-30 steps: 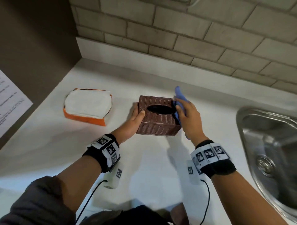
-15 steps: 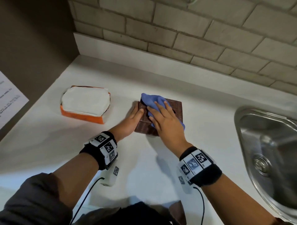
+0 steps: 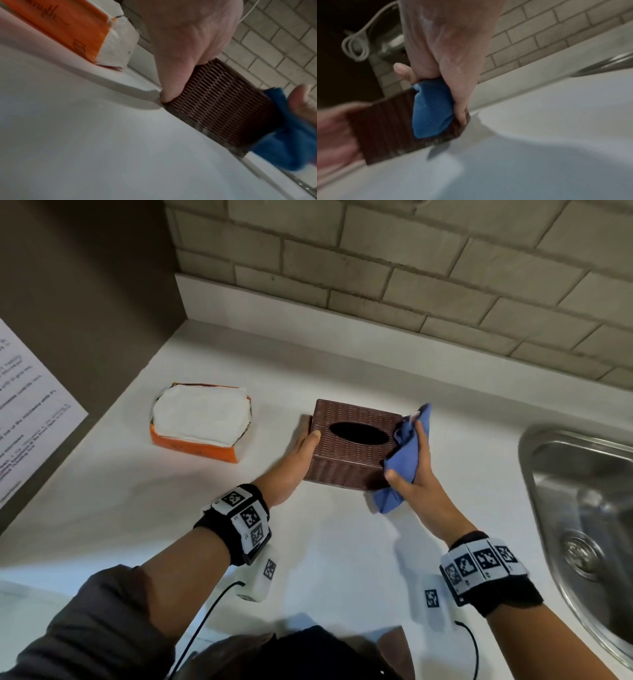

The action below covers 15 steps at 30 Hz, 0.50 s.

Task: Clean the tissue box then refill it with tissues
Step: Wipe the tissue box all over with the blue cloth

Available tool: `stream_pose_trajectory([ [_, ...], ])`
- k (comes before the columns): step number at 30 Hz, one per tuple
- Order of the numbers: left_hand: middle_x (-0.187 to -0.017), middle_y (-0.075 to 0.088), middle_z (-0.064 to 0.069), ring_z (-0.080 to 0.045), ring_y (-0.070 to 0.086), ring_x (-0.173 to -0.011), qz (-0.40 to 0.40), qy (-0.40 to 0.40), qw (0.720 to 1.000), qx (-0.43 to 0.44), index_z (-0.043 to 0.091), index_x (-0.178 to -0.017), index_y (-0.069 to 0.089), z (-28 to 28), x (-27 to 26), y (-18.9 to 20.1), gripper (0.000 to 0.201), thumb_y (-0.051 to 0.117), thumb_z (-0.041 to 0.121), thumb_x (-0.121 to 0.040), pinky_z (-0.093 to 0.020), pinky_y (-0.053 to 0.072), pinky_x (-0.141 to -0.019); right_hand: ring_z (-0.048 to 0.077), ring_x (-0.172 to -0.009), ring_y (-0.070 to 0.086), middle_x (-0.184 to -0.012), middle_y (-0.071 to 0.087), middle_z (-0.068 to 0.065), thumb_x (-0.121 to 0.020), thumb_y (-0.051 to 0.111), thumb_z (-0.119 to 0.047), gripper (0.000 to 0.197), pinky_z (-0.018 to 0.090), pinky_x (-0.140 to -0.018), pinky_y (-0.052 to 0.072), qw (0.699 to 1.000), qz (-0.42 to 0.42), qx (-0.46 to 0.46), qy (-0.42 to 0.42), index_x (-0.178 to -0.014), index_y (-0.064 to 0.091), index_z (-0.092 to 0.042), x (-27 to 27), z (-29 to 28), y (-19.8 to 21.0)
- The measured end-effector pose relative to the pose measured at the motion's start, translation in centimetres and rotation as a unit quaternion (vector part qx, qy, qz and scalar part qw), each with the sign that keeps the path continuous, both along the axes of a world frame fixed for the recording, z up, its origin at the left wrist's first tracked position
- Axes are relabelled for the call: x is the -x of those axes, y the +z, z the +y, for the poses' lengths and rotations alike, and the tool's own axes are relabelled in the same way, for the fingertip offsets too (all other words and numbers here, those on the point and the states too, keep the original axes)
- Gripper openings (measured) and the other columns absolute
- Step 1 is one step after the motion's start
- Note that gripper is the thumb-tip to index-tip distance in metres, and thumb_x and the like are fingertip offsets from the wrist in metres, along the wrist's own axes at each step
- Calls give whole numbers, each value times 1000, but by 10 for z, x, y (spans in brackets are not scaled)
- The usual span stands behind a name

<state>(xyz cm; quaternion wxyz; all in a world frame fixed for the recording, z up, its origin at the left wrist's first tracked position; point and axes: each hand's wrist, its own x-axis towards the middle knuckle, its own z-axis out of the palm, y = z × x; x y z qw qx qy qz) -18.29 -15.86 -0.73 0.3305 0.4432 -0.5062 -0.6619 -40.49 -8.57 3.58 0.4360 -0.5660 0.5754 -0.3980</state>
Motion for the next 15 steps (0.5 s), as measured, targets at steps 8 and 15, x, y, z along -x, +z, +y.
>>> stream_pose_trajectory([
  [8, -139, 58, 3, -15, 62, -120, -10, 42, 992, -122, 34, -137, 49, 3, 4, 33, 84, 30, 87, -75, -39, 53, -99, 22, -140, 34, -159, 15, -2, -87, 64, -15, 86, 48, -111, 37, 999, 8, -31, -25, -147, 6, -38, 2, -19, 21],
  [15, -126, 65, -4, -15, 63, -98, -26, 47, 982, -182, 22, -138, 50, 9, 3, 51, 59, 22, 59, -101, -27, 50, -69, 11, -141, 25, -160, 12, 5, -94, 55, -4, 61, 31, -111, 35, 947, 289, 141, -8, -147, 31, -22, -16, -14, 27],
])
